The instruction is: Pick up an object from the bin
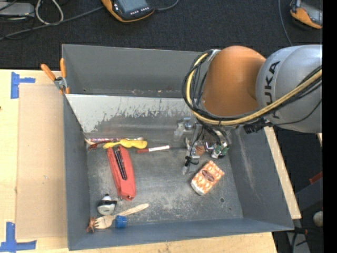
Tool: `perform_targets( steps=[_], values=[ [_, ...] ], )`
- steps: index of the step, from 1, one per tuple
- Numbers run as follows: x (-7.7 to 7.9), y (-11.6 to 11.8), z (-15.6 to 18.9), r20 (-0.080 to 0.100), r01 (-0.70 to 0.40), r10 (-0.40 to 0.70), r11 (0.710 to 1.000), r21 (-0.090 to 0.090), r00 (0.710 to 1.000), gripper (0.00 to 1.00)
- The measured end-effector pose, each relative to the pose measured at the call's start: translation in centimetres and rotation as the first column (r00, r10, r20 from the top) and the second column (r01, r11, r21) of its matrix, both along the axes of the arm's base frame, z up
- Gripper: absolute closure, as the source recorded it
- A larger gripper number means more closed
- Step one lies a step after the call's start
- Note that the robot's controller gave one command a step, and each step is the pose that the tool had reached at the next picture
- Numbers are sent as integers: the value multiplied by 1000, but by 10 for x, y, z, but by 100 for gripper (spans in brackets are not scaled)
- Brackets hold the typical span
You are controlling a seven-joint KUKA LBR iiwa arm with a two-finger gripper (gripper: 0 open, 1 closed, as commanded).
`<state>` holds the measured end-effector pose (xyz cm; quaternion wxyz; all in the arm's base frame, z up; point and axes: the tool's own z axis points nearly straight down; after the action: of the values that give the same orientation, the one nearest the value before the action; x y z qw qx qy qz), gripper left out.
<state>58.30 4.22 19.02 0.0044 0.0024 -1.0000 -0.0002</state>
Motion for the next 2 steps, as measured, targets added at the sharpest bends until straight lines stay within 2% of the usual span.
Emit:
perform_targets(
  steps=[1, 2],
  values=[
    [2, 0, 5, 8, 1, -1, 1000, 0, 1000, 0],
    [-16, -44, -35, 6, -73, 73, 997, 1, 997, 0]
  ],
)
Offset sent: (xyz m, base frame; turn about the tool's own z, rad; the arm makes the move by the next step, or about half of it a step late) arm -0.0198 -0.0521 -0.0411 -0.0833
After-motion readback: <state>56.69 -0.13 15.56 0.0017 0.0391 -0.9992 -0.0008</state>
